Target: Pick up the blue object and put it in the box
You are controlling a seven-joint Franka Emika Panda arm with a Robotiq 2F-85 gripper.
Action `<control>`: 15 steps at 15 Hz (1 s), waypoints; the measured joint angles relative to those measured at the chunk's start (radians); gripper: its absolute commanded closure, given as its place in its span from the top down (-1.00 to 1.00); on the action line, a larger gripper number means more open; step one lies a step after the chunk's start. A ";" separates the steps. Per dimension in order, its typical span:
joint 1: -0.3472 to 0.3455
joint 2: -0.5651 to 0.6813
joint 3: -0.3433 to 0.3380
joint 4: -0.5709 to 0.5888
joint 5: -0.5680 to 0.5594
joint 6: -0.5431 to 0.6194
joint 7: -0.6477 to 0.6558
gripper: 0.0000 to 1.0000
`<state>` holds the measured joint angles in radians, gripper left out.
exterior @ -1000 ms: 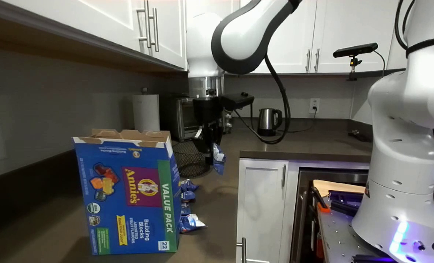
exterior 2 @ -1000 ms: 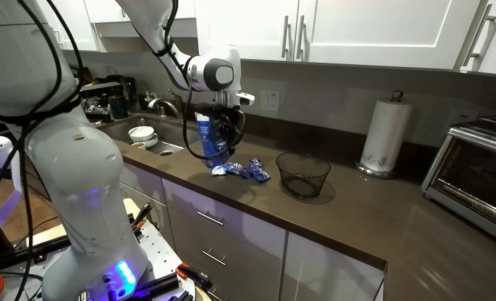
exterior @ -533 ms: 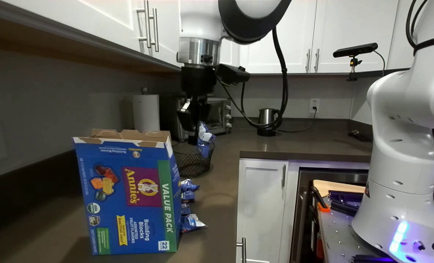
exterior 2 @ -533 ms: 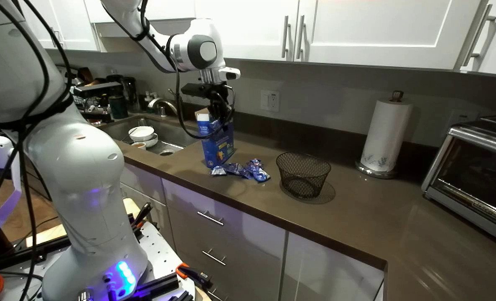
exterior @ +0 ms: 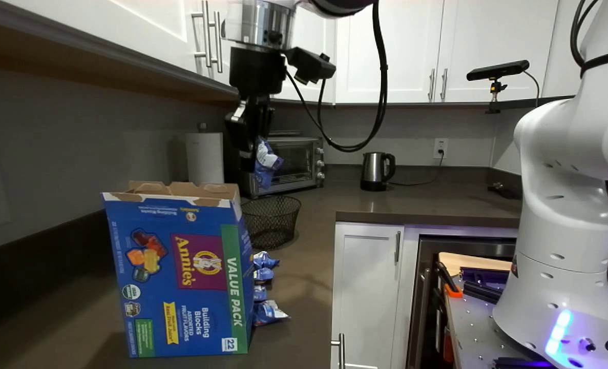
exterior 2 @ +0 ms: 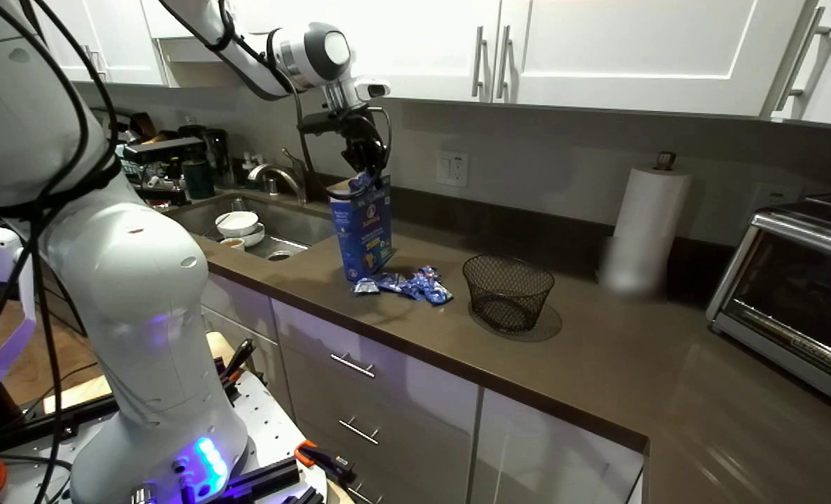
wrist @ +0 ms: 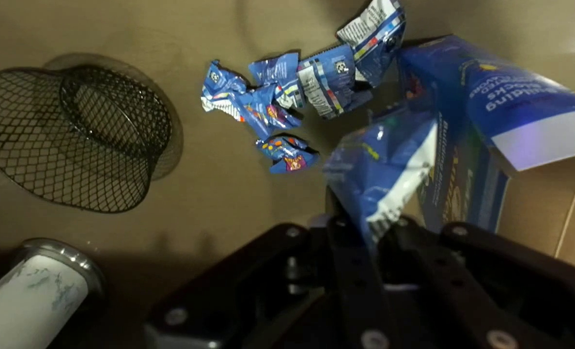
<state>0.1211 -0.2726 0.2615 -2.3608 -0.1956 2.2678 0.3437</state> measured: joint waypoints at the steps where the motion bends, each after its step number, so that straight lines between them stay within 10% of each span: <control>1: 0.000 0.000 0.011 0.008 -0.015 0.000 0.002 -0.92; 15: 0.029 0.000 0.106 0.045 -0.169 0.073 0.065 -0.95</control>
<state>0.1498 -0.2728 0.3679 -2.3157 -0.3647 2.3409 0.4087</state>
